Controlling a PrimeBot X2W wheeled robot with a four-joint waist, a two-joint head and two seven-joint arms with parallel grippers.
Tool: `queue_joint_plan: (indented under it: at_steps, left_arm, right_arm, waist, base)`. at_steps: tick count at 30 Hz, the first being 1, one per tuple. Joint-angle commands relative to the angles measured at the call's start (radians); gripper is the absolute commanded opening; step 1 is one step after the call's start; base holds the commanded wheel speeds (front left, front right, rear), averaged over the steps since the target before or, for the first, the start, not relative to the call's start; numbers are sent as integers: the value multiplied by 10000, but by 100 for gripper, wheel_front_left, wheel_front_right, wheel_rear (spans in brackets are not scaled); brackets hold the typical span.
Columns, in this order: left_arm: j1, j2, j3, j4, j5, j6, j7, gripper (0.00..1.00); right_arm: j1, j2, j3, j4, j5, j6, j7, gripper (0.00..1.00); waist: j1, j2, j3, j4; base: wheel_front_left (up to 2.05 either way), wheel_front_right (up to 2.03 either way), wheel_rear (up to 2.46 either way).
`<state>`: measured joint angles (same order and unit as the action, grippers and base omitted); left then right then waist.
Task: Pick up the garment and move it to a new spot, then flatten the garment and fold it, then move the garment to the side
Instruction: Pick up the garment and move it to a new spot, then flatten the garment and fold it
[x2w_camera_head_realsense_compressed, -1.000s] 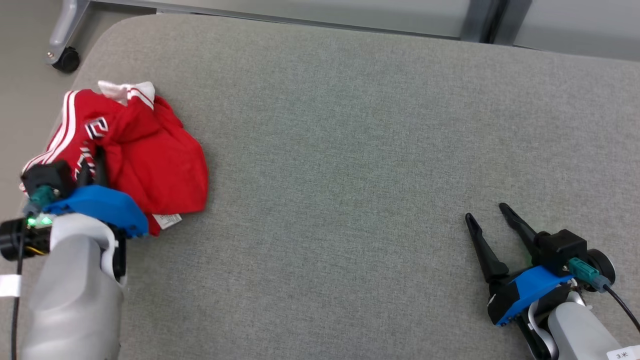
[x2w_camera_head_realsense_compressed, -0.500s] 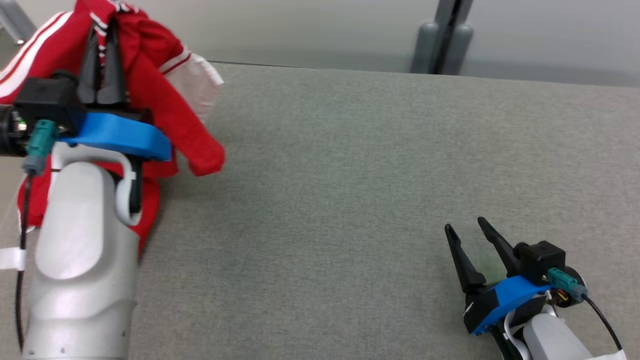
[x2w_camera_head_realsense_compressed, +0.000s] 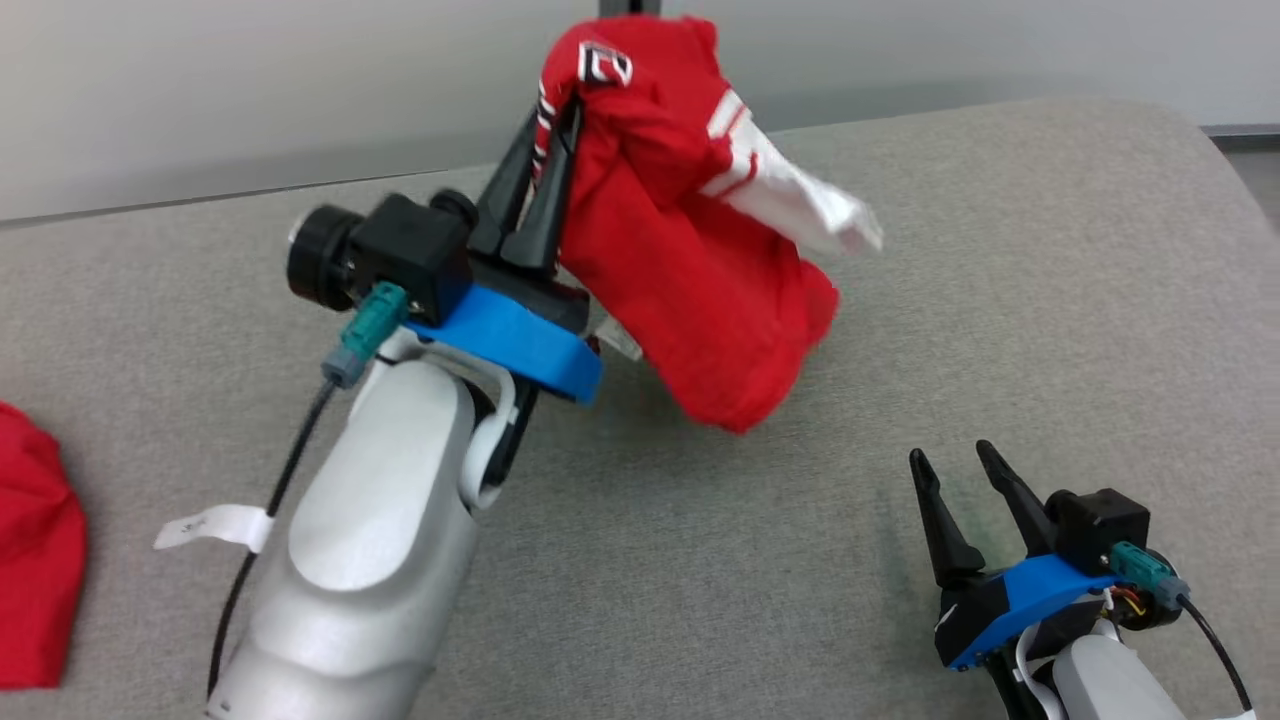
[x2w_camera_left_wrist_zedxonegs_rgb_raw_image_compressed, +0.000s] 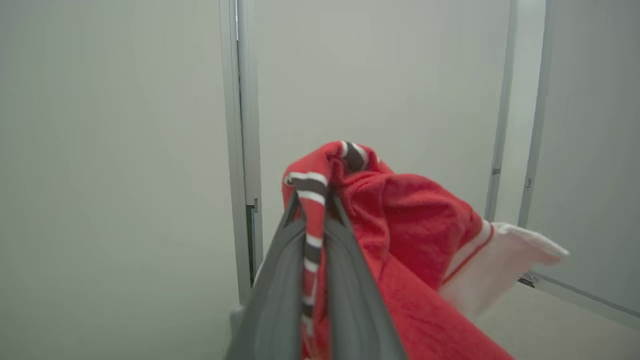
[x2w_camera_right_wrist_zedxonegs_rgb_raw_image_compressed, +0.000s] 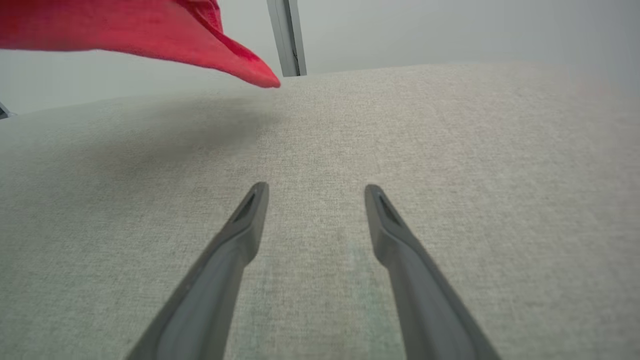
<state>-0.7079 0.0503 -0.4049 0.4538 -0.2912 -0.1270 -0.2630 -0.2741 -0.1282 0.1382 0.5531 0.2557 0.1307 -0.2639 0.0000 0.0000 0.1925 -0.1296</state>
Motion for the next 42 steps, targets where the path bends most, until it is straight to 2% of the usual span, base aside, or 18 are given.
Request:
queue_joint_plan:
  at_steps: [1,2,5,9,16,22,26,31,36,42]
  left_arm:
    - [267,11,-254,174,-68,150,-25,44]
    - [439,16,-431,351,-340,270,-26,100]
    - [796,29,-737,805,-374,665,-27,100]
    - [1350,22,-504,1150,-304,1028,-26,100]
    - [2298,44,730,774,69,1536,-26,100]
    - [3884,154,1956,45,629,1888,-26,100]
    - [5080,104,2579,-335,853,1932,-26,100]
    - [6271,24,2849,-586,980,1805,-26,100]
    - [6742,1,2604,-680,781,1773,-26,100]
    - [6569,6,2180,-580,742,1753,-26,100]
  right_arm:
    - [75,60,56,-17,-55,1,-7,100]
    - [59,80,87,-8,-41,1,-7,100]
    - [17,118,155,-32,-12,1,-7,100]
    - [-49,72,125,-147,-40,1,-7,100]
    - [-17,94,51,-418,-150,1,-7,100]
    - [12,201,154,-571,-247,1,-6,100]
    - [214,255,225,-501,-264,1,-6,100]
    - [514,297,286,-380,-270,1,-7,100]
    - [662,280,343,-333,-303,1,-7,100]
    - [593,211,488,-333,-301,1,-7,100]
  waist:
    - [0,0,-121,-243]
    - [0,0,-109,-334]
    - [0,0,-70,-484]
    - [0,0,-24,-462]
    - [0,0,-104,-133]
    - [0,0,-381,134]
    - [0,0,-698,311]
    - [0,0,-1057,519]
    - [0,0,-1161,642]
    - [0,0,-1107,745]
  base:
    - [0,0,0]
    - [0,0,0]
    - [0,0,0]
    - [0,0,0]
    - [0,0,0]
    - [0,0,0]
    - [0,0,0]
    - [0,0,0]
    - [0,0,0]
    - [0,0,0]
